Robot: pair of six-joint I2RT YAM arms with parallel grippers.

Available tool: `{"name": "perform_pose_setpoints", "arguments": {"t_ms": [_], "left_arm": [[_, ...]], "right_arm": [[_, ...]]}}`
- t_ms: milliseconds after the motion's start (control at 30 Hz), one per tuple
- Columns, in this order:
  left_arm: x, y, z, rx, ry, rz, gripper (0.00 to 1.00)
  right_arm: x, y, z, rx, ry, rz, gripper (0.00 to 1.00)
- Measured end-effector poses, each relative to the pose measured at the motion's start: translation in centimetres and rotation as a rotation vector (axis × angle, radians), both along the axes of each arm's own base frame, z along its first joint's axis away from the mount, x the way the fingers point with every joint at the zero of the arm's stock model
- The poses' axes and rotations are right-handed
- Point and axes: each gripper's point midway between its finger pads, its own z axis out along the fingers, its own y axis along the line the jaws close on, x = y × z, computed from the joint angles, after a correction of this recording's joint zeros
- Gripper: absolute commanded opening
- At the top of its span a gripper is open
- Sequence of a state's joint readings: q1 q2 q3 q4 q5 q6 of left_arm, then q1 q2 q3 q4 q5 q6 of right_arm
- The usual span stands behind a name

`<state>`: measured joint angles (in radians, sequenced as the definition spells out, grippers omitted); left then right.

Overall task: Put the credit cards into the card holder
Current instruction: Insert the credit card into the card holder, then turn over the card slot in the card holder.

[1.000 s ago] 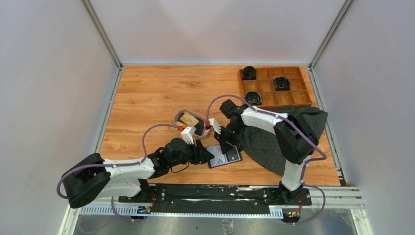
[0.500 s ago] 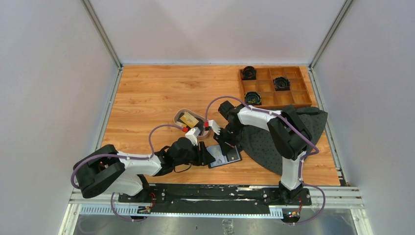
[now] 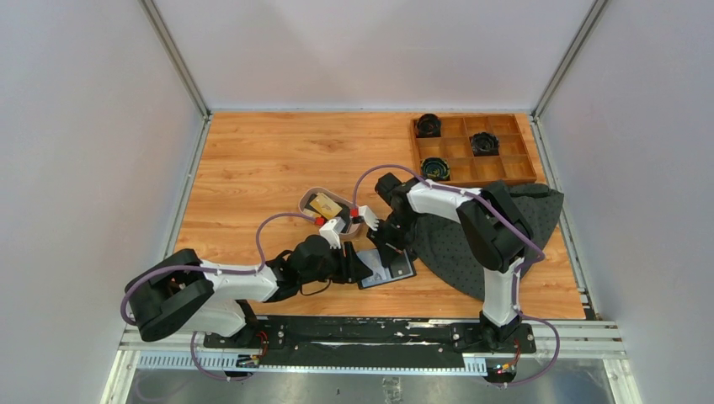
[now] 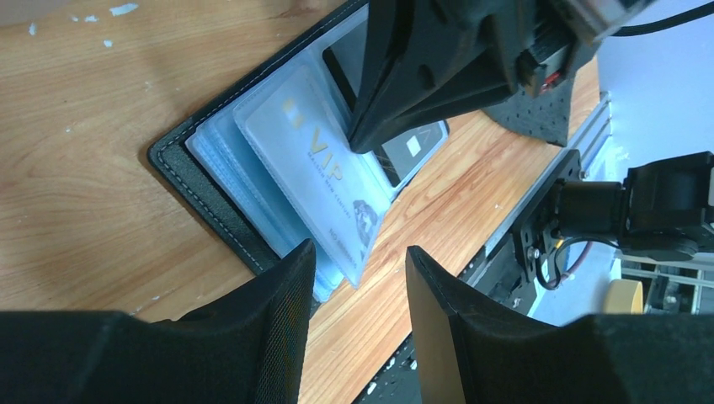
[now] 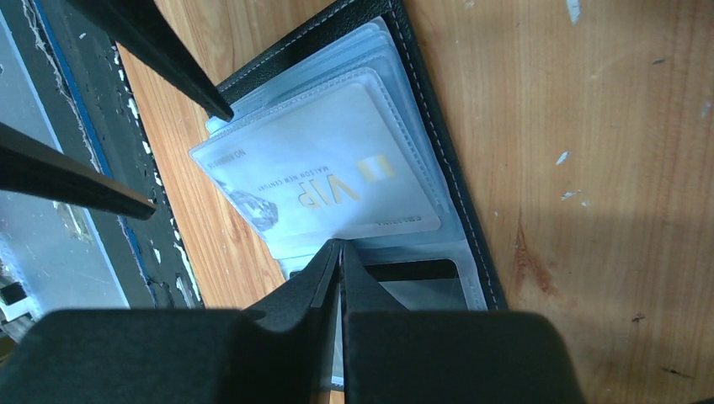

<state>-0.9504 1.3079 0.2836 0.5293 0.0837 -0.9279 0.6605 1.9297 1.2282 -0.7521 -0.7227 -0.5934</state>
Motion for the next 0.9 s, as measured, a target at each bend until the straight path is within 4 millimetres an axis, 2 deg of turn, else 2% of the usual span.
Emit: {"name": "perform_pose_setpoints", "arguments": {"t_ms": [133, 600, 900], "left_arm": [[0.09, -0.09, 0.51, -0.014, -0.01, 0.001, 0.47], [0.25, -0.1, 0.28, -0.006, -0.008, 0.008, 0.45], [0.7, -0.95, 0.22, -0.002, 0.002, 0.003, 0.38]], "right_arm": [[-0.06, 0.04, -0.02, 0.0, 0.009, -0.002, 0.07], [-0.1, 0.07, -0.03, 0.001, 0.013, -0.003, 0.07], [-0.1, 0.07, -0.02, 0.001, 0.013, -0.003, 0.07]]}}
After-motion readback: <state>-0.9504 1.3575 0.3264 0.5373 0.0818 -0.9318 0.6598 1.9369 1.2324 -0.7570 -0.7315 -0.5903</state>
